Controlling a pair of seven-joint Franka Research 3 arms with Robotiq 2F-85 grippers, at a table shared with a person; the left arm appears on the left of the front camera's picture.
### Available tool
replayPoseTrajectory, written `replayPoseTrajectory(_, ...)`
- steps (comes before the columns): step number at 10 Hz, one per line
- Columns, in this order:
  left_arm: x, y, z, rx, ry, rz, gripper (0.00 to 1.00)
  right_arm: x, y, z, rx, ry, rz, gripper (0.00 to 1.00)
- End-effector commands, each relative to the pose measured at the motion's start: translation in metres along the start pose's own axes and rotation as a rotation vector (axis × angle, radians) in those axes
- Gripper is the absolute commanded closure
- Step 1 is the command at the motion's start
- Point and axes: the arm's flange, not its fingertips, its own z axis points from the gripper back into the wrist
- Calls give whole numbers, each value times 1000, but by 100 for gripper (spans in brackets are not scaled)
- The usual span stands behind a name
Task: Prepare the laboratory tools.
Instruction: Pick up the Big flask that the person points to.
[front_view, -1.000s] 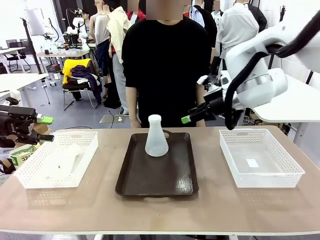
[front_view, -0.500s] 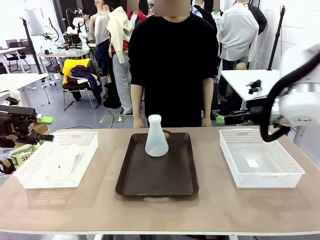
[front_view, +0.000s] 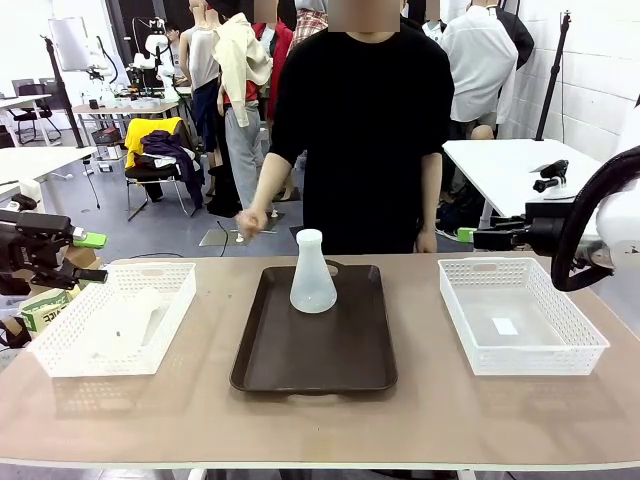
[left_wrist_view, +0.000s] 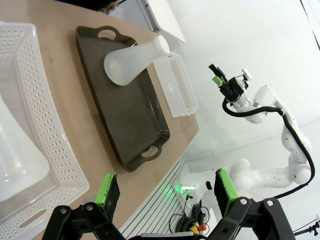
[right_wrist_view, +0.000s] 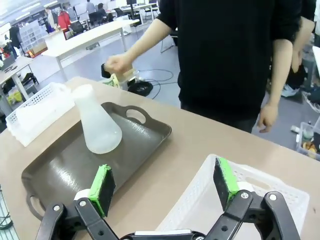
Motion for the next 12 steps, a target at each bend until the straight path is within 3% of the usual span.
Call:
replayPoseTrajectory(1, 1, -1, 1, -17, -13, -5, 0, -2, -1, 1, -4, 15, -15, 0)
replayPoseTrajectory(12, 1, -1, 1, -17, -13, -5, 0, -2, -1, 1, -4, 15, -15, 0)
